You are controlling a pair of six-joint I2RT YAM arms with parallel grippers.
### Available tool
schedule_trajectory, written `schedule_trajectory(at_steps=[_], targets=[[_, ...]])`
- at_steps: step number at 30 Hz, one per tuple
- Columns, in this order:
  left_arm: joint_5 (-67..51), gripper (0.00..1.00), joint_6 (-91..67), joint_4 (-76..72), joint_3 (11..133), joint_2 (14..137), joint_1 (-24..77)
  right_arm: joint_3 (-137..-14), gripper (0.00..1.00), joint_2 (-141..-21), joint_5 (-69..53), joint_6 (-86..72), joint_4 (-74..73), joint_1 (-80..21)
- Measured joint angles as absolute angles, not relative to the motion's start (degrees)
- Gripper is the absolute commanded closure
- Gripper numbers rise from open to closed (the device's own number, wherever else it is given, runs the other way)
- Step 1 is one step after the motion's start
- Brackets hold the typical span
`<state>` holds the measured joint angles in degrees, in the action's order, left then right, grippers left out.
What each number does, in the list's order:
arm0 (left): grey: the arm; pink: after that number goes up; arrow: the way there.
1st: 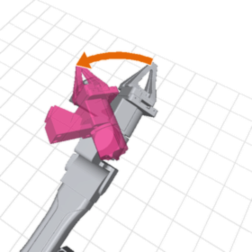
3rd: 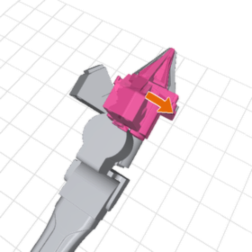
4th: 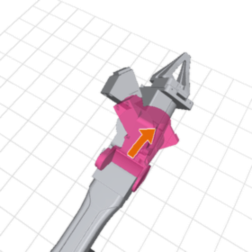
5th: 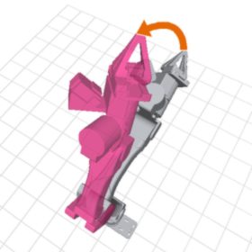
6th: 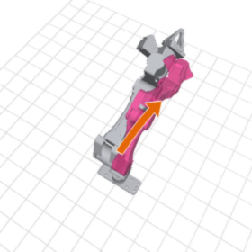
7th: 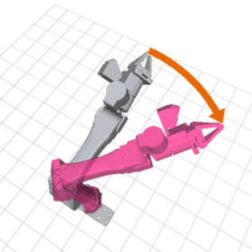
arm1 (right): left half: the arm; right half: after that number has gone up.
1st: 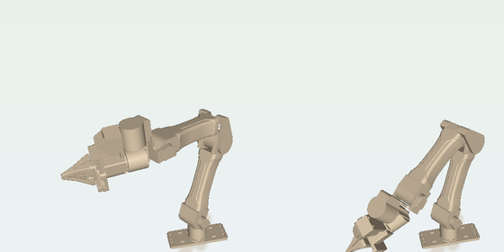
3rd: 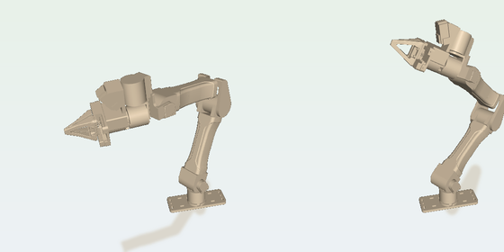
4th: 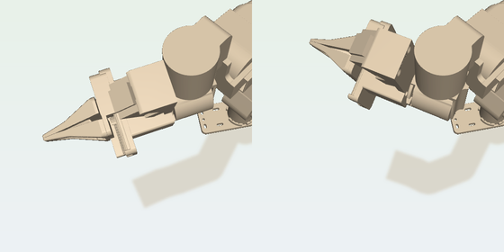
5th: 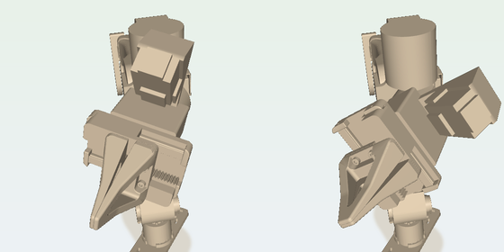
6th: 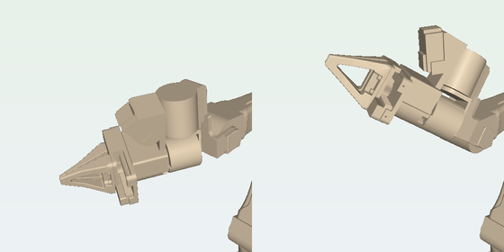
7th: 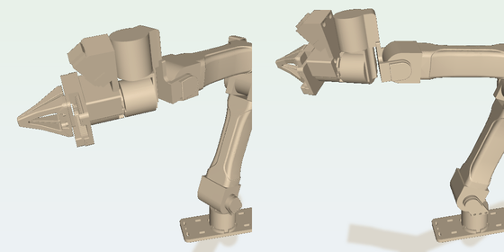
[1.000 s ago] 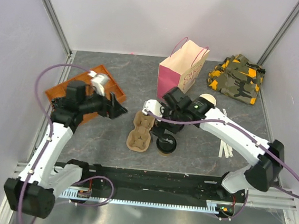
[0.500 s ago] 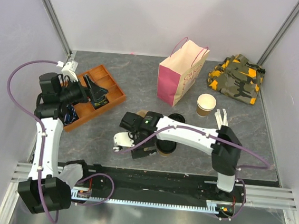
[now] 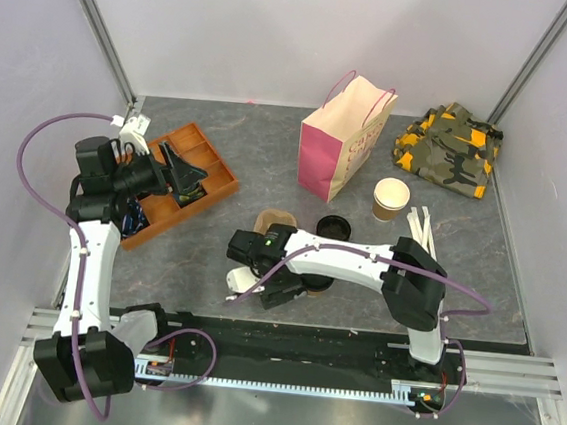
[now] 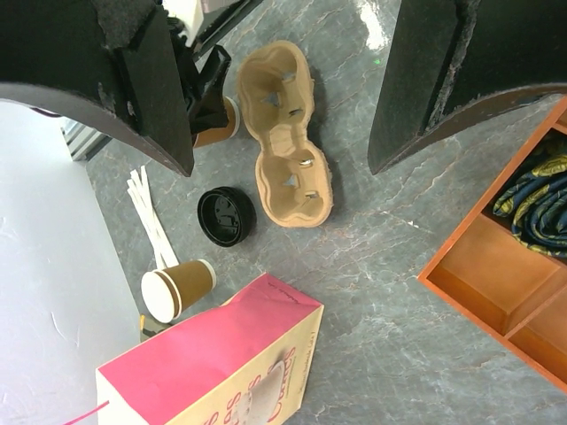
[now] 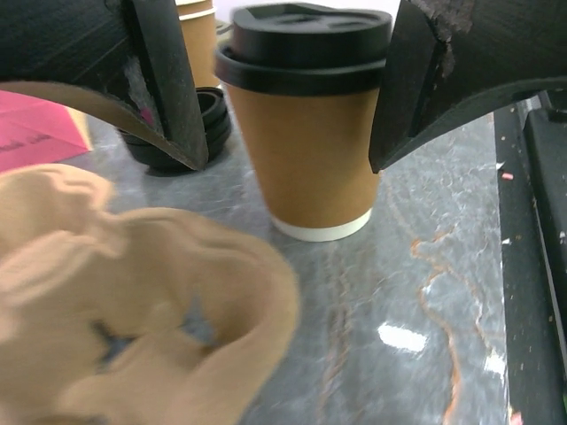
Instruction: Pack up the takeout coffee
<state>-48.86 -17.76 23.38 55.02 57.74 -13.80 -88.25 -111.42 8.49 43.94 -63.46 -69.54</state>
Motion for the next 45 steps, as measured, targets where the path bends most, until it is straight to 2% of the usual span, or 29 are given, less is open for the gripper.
schedule_trajectory(at_steps=[9, 16, 34, 45], targets=[[-49.8, 0.14, -18.3, 22.1, 55.0, 58.6, -13.8, -80.5, 0.26, -110.5, 9.0, 43.4, -63.3, -69.5], [-50.1, 0.14, -18.9, 21.3, 54.9, 58.6, -13.8, -74.5, 0.26, -107.0, 9.0, 43.1, -62.9, -67.7], [-51.1, 0.17, -19.7, 19.6, 52.4, 58.9, -13.8, -59.1, 0.26, -99.9, 14.5, 48.9, -56.8, -50.5], [-51.1, 0.19, -19.0, 20.9, 51.5, 60.7, -13.8, -57.0, 0.23, -98.5, 16.7, 52.5, -54.3, -41.8]])
